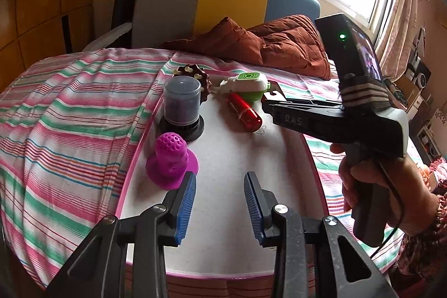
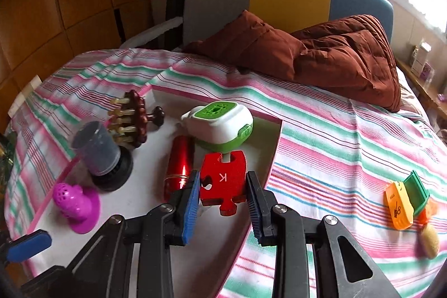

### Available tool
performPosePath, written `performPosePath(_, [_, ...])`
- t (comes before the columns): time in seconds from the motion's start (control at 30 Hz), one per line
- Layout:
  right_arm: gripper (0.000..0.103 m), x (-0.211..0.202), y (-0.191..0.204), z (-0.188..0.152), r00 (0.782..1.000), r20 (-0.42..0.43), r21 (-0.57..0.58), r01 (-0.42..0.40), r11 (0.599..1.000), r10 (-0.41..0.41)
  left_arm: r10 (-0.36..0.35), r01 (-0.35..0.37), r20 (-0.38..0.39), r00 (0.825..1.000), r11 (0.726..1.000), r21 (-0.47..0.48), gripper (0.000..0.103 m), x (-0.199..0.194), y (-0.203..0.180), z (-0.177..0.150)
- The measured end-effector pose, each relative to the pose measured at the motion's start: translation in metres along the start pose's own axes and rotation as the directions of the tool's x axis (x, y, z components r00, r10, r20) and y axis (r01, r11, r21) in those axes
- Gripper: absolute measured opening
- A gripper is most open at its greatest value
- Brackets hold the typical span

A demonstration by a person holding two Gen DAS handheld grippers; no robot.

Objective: Organize rigid objects
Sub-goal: 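Lower the red puzzle piece into the tray and open the right gripper, then reach the right gripper to the yellow textured oval and grasp it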

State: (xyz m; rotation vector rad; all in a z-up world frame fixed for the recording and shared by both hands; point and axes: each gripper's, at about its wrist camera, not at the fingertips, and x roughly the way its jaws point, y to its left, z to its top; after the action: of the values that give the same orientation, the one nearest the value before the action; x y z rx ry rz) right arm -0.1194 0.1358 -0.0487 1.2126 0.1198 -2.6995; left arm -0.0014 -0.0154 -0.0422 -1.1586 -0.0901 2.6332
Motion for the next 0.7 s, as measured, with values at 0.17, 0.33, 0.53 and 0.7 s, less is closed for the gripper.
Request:
performPosePath(0.17, [0.033,0.002,-0.007,0.001,1.0,-0.007,0.038,-0.025,0.999,0.025,-0.004,0.004,-0.008,1.0,1.0,0.007,0.036,0.002,-0.002,-0.002])
performPosePath(0.33, [0.035,-0.014,-0.011,-0.008,0.998,0.02,0.074,-0.058,0.996,0.057,-0.007,0.008,-0.011,1.0,1.0,0.014,0.036,0.003,-0.005,-0.003])
performPosePath(0.53, [0.036,-0.032,-0.014,-0.024,0.995,0.042,0.116,-0.094,0.989,0.089,-0.02,0.02,-0.02,1.0,1.0,0.01,0.036,0.005,-0.007,-0.005])
performPosePath(0.7, [0.036,-0.043,-0.015,-0.033,0.994,0.058,0.133,-0.097,0.986,0.09,-0.034,0.034,-0.024,0.999,0.999,-0.001,0.036,0.005,-0.008,-0.006])
